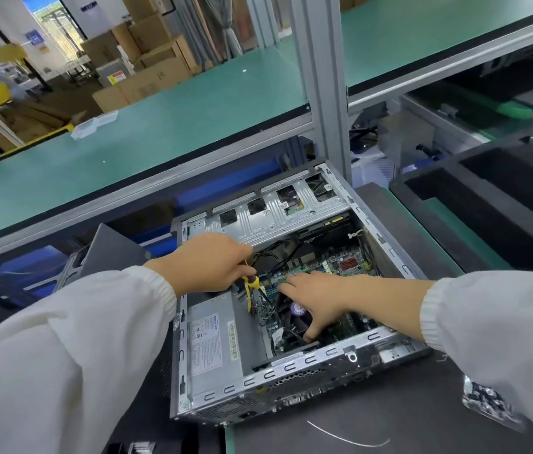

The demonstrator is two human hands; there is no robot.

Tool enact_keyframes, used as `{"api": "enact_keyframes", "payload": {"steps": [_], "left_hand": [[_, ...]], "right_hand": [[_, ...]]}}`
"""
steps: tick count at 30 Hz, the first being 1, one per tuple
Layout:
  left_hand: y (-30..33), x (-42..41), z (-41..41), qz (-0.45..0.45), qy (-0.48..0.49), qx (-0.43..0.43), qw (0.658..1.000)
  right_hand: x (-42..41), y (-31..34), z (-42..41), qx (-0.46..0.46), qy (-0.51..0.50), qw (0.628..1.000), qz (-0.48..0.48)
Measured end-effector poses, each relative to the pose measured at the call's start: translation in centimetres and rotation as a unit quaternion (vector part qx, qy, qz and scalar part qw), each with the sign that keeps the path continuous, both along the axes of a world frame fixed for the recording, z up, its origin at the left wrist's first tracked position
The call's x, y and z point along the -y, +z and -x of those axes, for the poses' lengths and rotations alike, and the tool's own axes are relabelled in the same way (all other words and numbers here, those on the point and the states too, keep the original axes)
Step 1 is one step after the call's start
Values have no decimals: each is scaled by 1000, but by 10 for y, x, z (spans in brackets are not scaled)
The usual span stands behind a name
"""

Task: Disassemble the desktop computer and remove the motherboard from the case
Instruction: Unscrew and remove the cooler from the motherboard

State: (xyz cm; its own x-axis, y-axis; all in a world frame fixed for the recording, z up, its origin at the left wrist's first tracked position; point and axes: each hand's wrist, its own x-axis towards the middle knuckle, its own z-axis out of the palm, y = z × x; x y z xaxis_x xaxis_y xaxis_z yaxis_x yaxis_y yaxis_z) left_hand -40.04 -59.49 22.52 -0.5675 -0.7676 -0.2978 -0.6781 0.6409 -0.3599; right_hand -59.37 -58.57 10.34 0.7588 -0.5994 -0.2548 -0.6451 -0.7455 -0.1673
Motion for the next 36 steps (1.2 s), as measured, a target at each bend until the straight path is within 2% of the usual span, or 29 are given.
{"api": "enact_keyframes", "payload": {"steps": [3, 5, 7, 9, 12, 15, 17, 19, 21, 23, 25, 27, 28, 30, 32, 34, 36], "left_hand": [[-2, 6, 7, -65, 187, -28, 980], [-1, 7, 3, -144, 311, -84, 936], [0, 2, -3, -181, 362, -126, 906], [0, -5, -9, -169, 330, -130, 920], [3, -12, -16, -162, 203, -130, 957], [5, -15, -14, -83, 63, -29, 994], [-2, -16, -11, -7, 17, 10, 1000], [-10, -14, -7, 30, 38, -24, 999], [-12, -9, -3, 30, 122, -51, 991], [-13, -4, 4, 14, 187, -29, 982], [-13, 1, 7, -36, 240, -22, 970], [-8, 3, 6, -119, 280, -99, 947], [-4, 3, 4, -161, 263, -121, 944], [3, 1, -1, -204, 169, -96, 959], [5, 1, -6, -136, 39, -2, 990], [3, 1, -8, -38, -71, 62, 995], [-3, 0, -9, -3, -96, 84, 992]], "right_hand": [[0, 2, -1, 1, 2, 1000, -2], [0, 1, -1, 2, 0, 1000, -3], [0, 1, -1, 3, 0, 1000, -4], [0, 0, -1, 3, 1, 1000, 0], [0, -2, -1, 4, -1, 1000, 1], [1, -4, -1, 5, -4, 1000, 0], [2, -5, -1, 0, -2, 1000, 0], [2, -6, -1, -5, -2, 1000, -1], [2, -5, -1, -6, -2, 1000, -2], [2, -4, -1, -5, 1, 1000, -2], [2, -3, 0, -8, 0, 1000, -5], [2, -2, 0, -8, -1, 1000, -4], [2, -2, 0, -7, -1, 1000, -5], [1, -3, 0, -5, 0, 1000, -10], [1, -3, 0, -6, 2, 1000, -10], [1, -4, 0, -7, 3, 1000, -11], [2, -4, 0, -8, 4, 1000, -10]]}}
